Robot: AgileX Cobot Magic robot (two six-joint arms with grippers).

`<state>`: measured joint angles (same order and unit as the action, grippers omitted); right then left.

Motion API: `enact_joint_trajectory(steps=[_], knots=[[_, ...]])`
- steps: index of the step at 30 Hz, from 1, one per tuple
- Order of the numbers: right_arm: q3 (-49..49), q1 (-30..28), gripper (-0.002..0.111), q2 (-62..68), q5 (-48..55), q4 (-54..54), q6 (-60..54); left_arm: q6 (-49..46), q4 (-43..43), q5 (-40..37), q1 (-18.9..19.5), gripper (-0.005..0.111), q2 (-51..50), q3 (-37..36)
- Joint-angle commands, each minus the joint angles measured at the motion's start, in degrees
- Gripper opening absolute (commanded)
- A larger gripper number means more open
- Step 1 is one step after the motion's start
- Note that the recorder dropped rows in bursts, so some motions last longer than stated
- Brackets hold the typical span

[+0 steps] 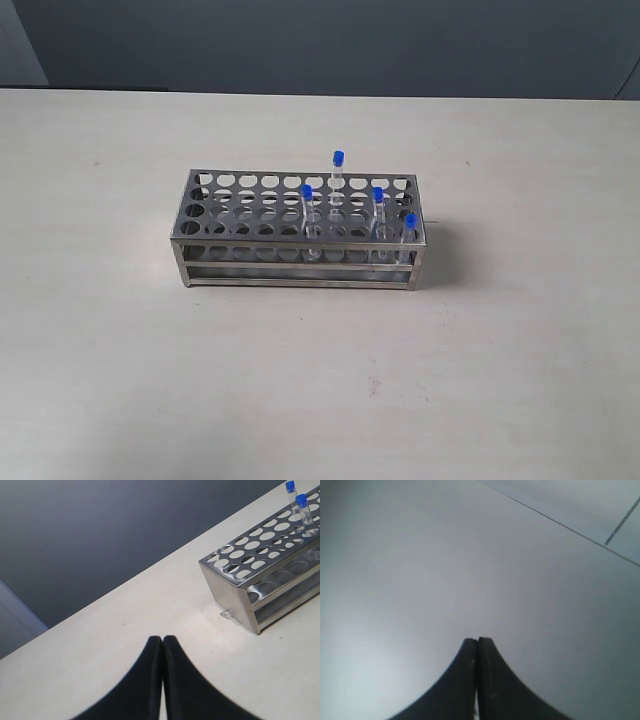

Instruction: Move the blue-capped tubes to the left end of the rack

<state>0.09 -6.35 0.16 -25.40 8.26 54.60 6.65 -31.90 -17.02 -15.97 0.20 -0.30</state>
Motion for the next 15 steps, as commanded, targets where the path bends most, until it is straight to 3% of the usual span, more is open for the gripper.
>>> enact_joint_trajectory(steps=[1, 9, 15], knots=[[-0.1, -0.3, -0.001, -0.2, 2.2, -0.3, 2.7, 0.3, 0.1, 0.2, -0.2, 0.001, -0.2, 0.3], [-0.1, -0.3, -0.001, -0.2, 1.3, 0.3, 3.3, 0.3, 0.1, 0.2, -0.2, 0.001, -0.2, 0.3], [-0.1, -0.3, -0.001, -0.2, -2.6, 12.0, 2.4, 0.3, -0.1, 0.5, -0.2, 0.001, -0.2, 0.3]])
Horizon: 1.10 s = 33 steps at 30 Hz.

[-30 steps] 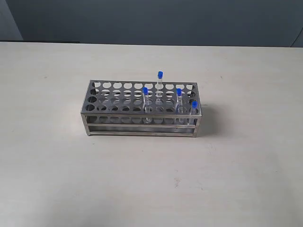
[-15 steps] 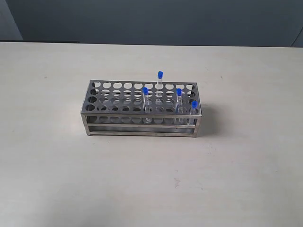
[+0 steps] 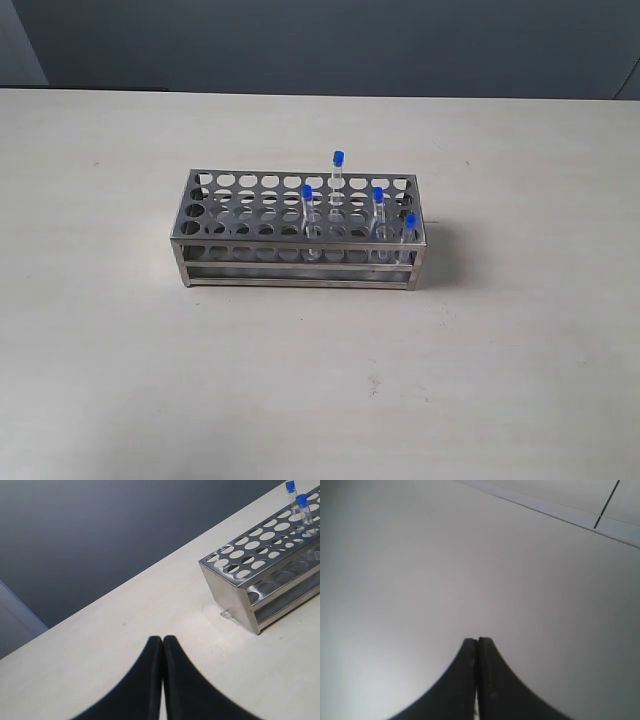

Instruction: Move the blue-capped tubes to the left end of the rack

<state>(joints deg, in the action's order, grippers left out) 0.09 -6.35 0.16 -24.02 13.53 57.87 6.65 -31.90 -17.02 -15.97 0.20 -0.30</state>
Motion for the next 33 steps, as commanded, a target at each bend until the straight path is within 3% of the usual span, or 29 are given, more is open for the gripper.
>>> enact_joint_trajectory(steps=[1, 4, 8, 10, 12, 15, 17, 19, 23, 27, 30, 33], knots=[[-0.1, -0.3, -0.001, -0.2, -7.1, 7.9, -0.4, 0.3, -0.1, 0.5, -0.2, 0.001, -0.2, 0.3], [-0.1, -0.3, -0.001, 1.2, -18.4, 5.0, 2.2, 0.3, -0.1, 0.5, -0.2, 0.001, -0.2, 0.3], [6.8, -0.3, -0.001, 5.2, -13.1, -7.5, -3.0, 0.3, -0.1, 0.5, -0.2, 0.001, -0.2, 0.3], [13.5, -0.3, -0.001, 8.3, -3.6, -23.3, -5.8, 0.3, -0.1, 0.5, -0.2, 0.001, -0.2, 0.3], [22.1, -0.3, -0.001, 13.2, 6.0, -50.2, 0.4, 0.3, -0.1, 0.5, -0.2, 0.001, -0.2, 0.3], [31.5, -0.2, -0.001, 22.5, 7.2, -86.6, 25.4, 0.3, -0.1, 0.4, -0.2, 0.001, -0.2, 0.3], [37.4, -0.2, -0.001, 30.4, 0.4, -110.4, 45.9, 0.3, -0.1, 0.4, -0.2, 0.001, -0.2, 0.3], [41.4, -0.2, -0.001, 38.3, -8.0, -113.5, 56.2, 0.3, -0.1, 0.4, -0.2, 0.001, -0.2, 0.3], [46.3, 2.7, -0.001, 54.4, -20.8, -113.5, 55.7, 0.3, -0.1, 0.4, -0.2, 0.001, -0.2, 0.3], [49.3, 8.3, -0.001, 65.7, -21.2, -113.5, 55.2, 0.3, -0.1, 0.4, -0.2, 0.001, -0.2, 0.3], [52.0, 12.4, -0.001, 71.1, -11.1, -113.5, 46.8, 0.3, -0.1, 0.4, -0.2, 0.001, -0.2, 0.3], [53.7, 17.4, -0.001, 73.9, 17.4, -113.5, 39.0, 0.3, -0.1, 0.4, -0.2, 0.001, -0.2, 0.3]])
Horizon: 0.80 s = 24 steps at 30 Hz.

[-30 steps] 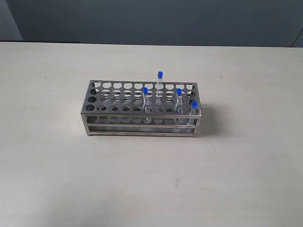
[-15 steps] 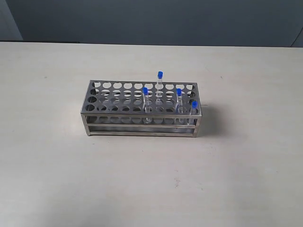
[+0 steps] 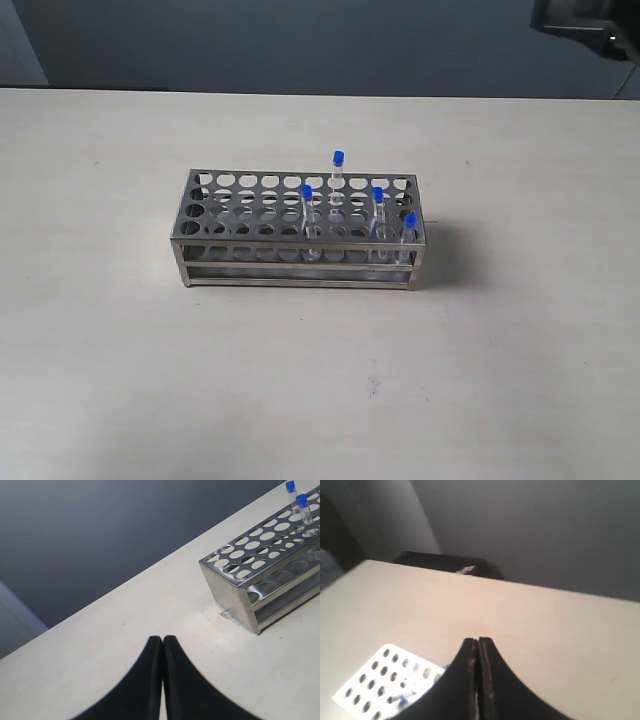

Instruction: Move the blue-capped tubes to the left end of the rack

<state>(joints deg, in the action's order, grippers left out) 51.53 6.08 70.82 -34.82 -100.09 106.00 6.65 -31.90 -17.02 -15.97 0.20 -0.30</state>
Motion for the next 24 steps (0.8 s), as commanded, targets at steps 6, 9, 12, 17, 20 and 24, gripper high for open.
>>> enact_joint_trajectory(steps=[6, 9, 12, 17, 20, 24], knots=[[5.1, 10.8, -0.001, 9.0, 70.9, 16.3, -43.3, 0.3, -0.1, 0.4, -0.2, 0.001, -0.2, 0.3], [8.3, 10.6, -0.001, 10.2, 71.1, 55.4, -75.1, 0.3, 0.1, 0.3, -0.2, 0.001, -0.2, 0.3], [9.5, 11.2, -0.001, 10.6, 73.4, 87.9, -102.9, 0.3, 0.1, 0.3, -0.2, 0.001, -0.2, 0.3], [9.5, 17.4, -0.001, 10.6, 74.1, 118.0, -127.2, 0.3, 0.0, 0.3, -0.2, 0.001, -0.2, 0.3], [9.2, 23.8, -0.001, 11.2, 72.8, 114.7, -128.9, 0.3, 0.0, 0.3, -0.2, 0.001, -0.2, 0.3], [9.2, 30.0, -0.001, 14.0, 71.5, 107.4, -123.5, 0.3, 0.0, 0.3, -0.2, 0.001, -0.2, 0.3]])
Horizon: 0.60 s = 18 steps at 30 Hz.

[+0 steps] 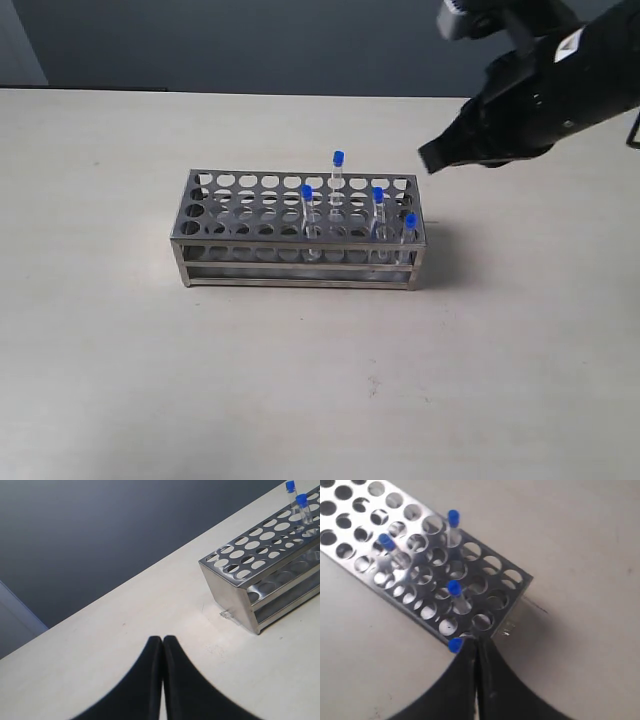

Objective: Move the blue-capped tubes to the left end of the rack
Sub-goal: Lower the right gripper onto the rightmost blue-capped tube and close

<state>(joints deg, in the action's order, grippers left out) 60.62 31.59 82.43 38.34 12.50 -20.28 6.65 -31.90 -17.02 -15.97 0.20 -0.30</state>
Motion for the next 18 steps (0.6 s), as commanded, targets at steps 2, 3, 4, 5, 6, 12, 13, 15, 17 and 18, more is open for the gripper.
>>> enact_joint_trajectory(steps=[2, 3, 4, 5, 6, 12, 13, 15, 17, 18], knots=[[0.1, 5.7, -0.001, 4.2, -2.5, -5.4, 3.4, 0.3, 0.0, 0.3, -0.2, 0.001, -0.2, 0.3], [0.1, 6.2, -0.001, 5.1, -2.8, -5.4, 3.4, 0.3, 0.0, 0.3, -0.2, 0.001, -0.2, 0.3], [0.1, 6.5, 0.001, 5.6, -2.8, -5.4, 3.6, 0.3, 0.0, 0.3, -0.2, 0.001, -0.2, 0.3], [0.1, 6.5, 0.004, 6.4, -2.8, -5.4, 3.9, 0.3, 0.0, 0.3, -0.2, 0.001, -0.2, 0.3], [0.1, 6.5, 0.009, 7.1, -2.8, -5.4, 4.0, 0.3, 0.0, 0.3, -0.2, 0.001, -0.2, 0.3], [0.1, 6.5, 0.041, 8.4, -4.4, -5.8, 7.5, 0.3, 0.0, 0.3, -0.2, 0.001, -0.2, 0.3], [0.1, 6.5, 0.041, 8.4, -4.5, -5.8, 7.9, 0.3, 0.0, 0.3, -0.2, 0.001, -0.2, 0.3], [0.1, 6.5, 0.039, 8.5, -4.5, -5.8, 8.3, 0.3, 0.0, 0.3, -0.2, 0.001, -0.2, 0.3], [0.1, 6.5, 0.032, 9.4, -4.3, -5.8, 8.3, 0.3, 0.0, 0.3, -0.2, 0.001, -0.2, 0.3], [0.1, 6.5, 0.029, 9.9, -4.2, -5.8, 8.3, 0.3, 0.0, 0.3, -0.2, 0.001, -0.2, 0.3]])
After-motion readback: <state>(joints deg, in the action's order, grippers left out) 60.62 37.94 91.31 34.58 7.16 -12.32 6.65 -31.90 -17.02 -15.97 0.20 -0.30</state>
